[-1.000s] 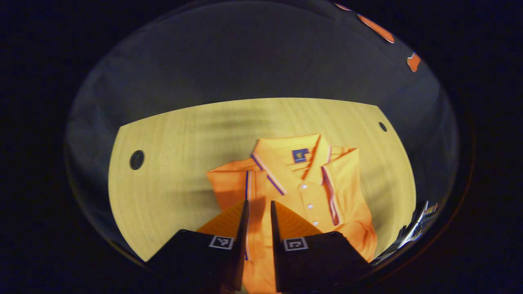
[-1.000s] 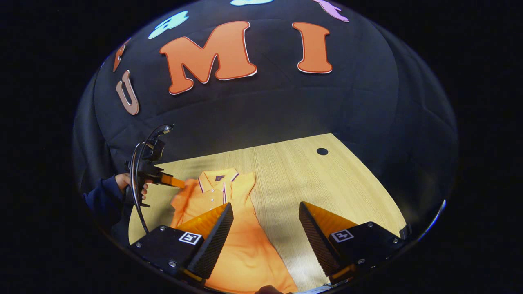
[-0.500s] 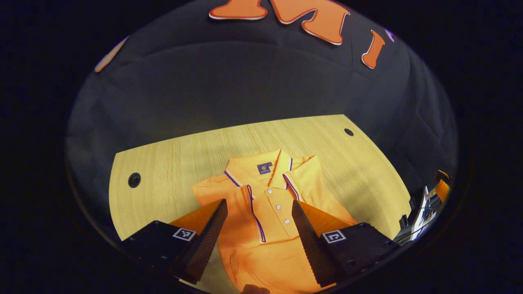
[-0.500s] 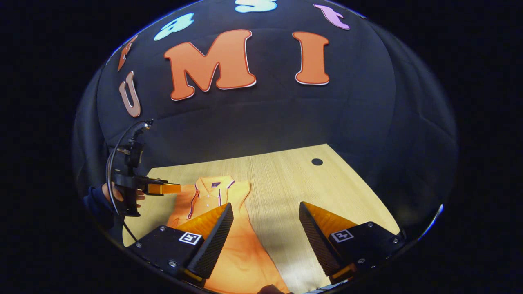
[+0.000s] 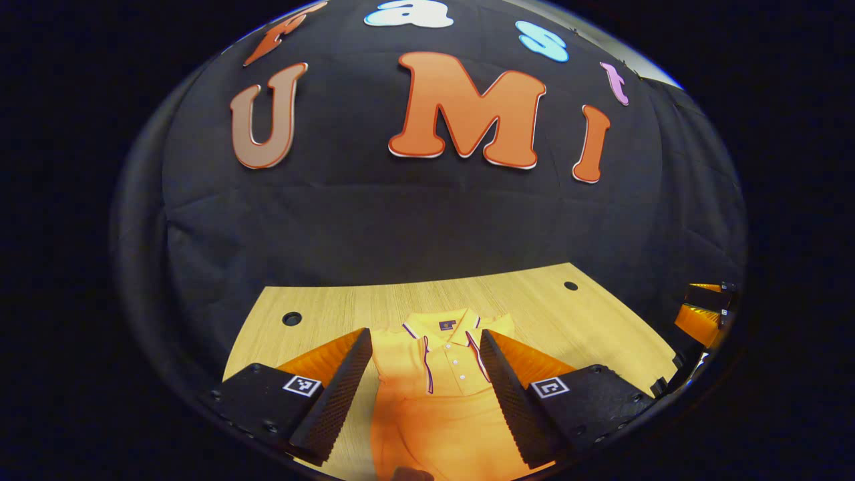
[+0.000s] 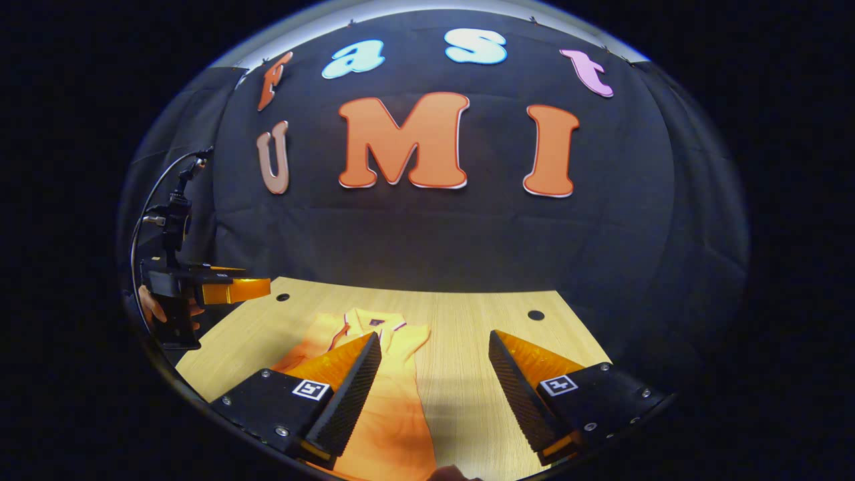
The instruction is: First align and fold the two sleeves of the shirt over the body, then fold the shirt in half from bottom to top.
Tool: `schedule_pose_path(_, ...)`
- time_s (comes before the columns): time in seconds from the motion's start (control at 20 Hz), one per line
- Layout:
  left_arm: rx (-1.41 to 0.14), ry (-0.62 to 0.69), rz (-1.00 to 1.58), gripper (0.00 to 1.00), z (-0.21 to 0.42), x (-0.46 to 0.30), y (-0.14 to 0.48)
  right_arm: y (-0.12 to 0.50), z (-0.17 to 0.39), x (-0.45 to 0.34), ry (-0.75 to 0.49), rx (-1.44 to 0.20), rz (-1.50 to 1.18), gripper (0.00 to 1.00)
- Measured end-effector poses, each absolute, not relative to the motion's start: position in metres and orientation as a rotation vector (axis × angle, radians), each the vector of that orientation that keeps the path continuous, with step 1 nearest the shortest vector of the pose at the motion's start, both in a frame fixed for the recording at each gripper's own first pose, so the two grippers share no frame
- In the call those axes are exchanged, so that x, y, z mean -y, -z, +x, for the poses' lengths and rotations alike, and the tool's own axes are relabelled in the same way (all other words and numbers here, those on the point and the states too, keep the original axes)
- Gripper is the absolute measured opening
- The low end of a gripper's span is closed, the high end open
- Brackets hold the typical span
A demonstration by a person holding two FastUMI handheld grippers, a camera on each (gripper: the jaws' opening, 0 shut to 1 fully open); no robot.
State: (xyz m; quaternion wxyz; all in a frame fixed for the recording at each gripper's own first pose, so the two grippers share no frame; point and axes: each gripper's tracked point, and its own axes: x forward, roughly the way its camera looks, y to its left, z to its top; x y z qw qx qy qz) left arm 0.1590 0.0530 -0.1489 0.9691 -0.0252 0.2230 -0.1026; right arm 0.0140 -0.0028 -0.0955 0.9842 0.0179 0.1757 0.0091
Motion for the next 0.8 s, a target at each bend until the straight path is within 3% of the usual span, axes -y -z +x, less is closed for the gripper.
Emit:
schedule_pose_path(0.3, -0.283, 0.093, -0.041, 0.97, 0.077, -0.067, 0.104, 0.087, -0.012, -0.006, -0.087, -0.254, -0.003, 0.98)
schedule_pose_path(0.55, -0.124, -0.005, -0.017, 0.98, 0.030, -0.080, 0.073, 0.108, -0.036, 0.001, -0.114, -0.284, 0.014, 0.99)
schedule_pose_path(0.65, -0.156, -0.024, 0.000, 0.97, 0.016, -0.080, 0.093, 0.136, -0.047, 0.005, -0.132, -0.356, 0.013, 0.99)
schedule_pose_path(0.8, -0.325, -0.040, 0.006, 0.97, -0.019, -0.089, 0.147, 0.181, -0.070, 0.001, -0.176, -0.509, 0.030, 0.99)
